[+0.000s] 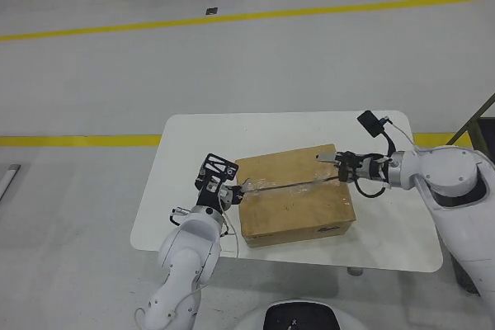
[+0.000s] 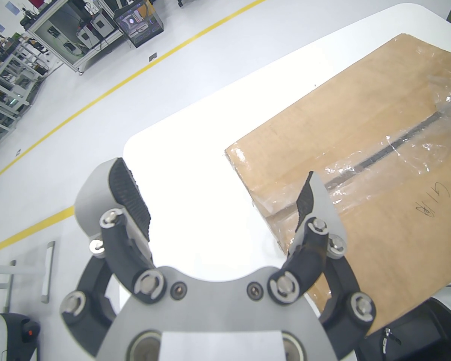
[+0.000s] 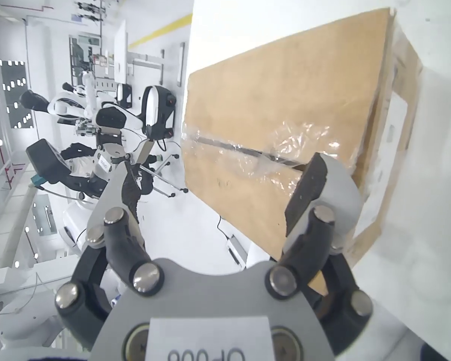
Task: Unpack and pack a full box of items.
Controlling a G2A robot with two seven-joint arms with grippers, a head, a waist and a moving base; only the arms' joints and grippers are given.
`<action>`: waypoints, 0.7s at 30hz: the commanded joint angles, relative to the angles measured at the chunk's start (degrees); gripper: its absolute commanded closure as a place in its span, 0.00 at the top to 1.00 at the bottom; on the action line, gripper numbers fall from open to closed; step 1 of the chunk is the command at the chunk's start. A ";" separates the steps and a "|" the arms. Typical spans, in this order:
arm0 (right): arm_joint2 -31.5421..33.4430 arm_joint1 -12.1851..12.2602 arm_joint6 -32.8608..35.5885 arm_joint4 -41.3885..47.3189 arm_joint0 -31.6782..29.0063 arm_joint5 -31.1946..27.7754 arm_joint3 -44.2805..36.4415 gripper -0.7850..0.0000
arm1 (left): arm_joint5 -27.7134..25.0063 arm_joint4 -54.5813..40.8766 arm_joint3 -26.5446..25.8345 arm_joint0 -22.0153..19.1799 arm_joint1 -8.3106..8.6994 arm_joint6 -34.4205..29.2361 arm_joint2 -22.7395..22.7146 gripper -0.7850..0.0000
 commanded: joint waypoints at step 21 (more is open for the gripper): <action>-13.56 -0.97 0.72 -6.71 8.12 4.40 8.18 0.31 | 0.34 0.21 -0.55 0.57 -0.16 -0.02 -0.69 1.00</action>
